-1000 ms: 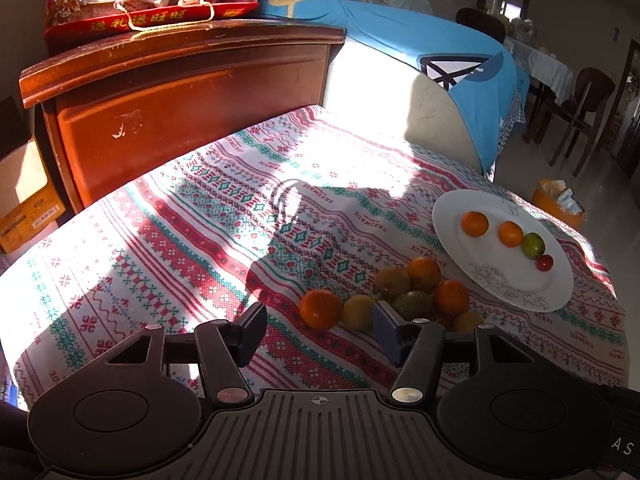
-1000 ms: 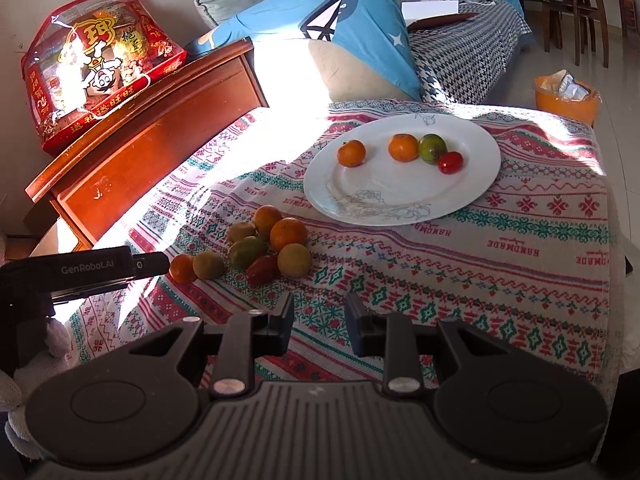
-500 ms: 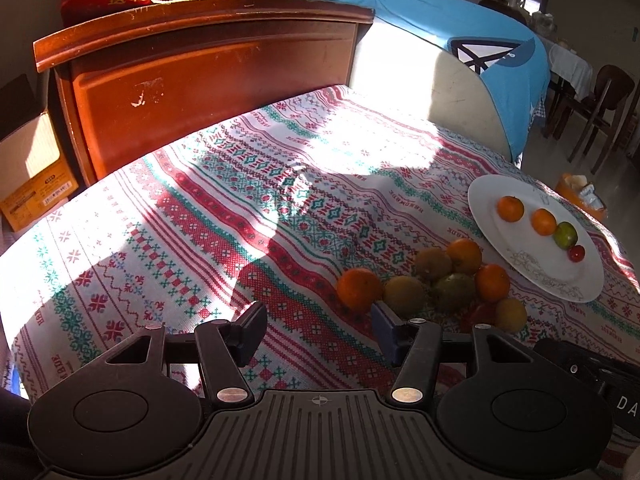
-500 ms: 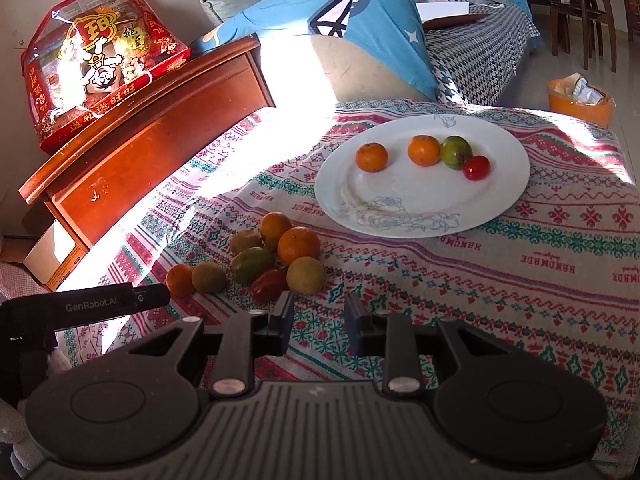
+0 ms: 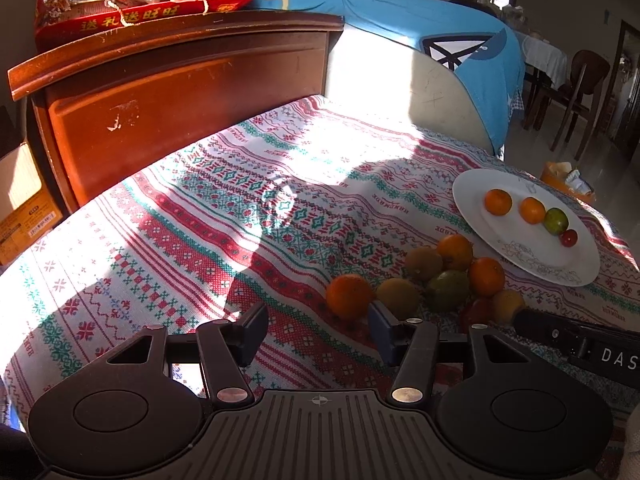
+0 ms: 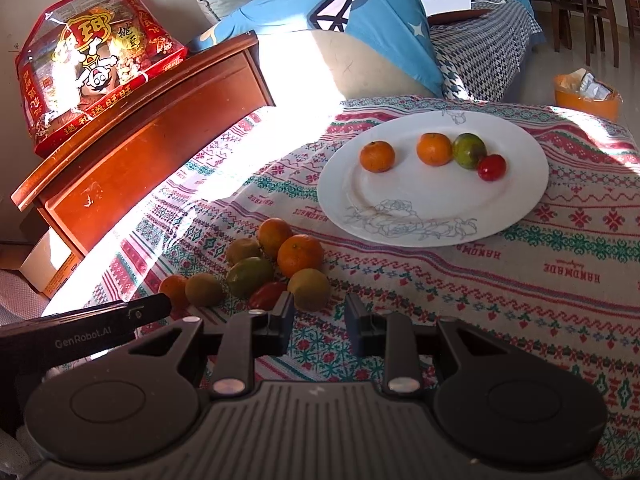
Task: Organize fruits
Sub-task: 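Lower both open grippers onto the fruit pile on the bedspread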
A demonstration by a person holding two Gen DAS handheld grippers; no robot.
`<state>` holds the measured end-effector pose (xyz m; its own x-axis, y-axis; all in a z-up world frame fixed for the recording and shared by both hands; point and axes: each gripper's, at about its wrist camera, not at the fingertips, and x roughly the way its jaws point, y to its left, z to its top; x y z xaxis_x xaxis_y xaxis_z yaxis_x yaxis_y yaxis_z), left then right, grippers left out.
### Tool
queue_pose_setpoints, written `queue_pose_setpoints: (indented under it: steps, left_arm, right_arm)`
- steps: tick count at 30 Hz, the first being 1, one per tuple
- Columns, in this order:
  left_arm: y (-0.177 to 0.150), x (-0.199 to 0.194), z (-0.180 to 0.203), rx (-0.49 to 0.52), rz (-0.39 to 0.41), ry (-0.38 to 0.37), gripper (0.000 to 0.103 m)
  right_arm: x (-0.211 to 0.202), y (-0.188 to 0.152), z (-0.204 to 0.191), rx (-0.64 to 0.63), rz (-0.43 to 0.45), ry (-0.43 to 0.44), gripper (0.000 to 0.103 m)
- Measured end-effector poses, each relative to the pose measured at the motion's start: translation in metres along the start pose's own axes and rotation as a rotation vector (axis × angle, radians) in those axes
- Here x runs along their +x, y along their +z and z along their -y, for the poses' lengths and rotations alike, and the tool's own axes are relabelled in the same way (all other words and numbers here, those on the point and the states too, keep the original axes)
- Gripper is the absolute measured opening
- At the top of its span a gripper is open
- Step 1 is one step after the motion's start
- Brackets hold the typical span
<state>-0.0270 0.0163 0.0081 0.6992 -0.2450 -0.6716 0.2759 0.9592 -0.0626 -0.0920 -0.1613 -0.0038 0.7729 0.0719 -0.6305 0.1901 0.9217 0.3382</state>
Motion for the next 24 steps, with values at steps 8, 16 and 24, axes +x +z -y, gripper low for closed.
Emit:
queue_pose_setpoints:
  steps: [8,16,24]
  left_arm:
    - [-0.001,0.018,0.003,0.003,-0.008,-0.004,0.053]
    - [0.0,0.024,0.007,0.006,0.013,-0.019,0.051]
    - [0.001,0.027,0.01,0.012,0.033,-0.029,0.038]
  right_arm:
    - [0.01,0.001,-0.004,-0.005,0.0,0.01,0.029]
    - [0.015,0.002,-0.006,-0.007,0.006,0.008,0.03]
    - [0.015,0.002,-0.005,0.007,0.003,0.008,0.026]
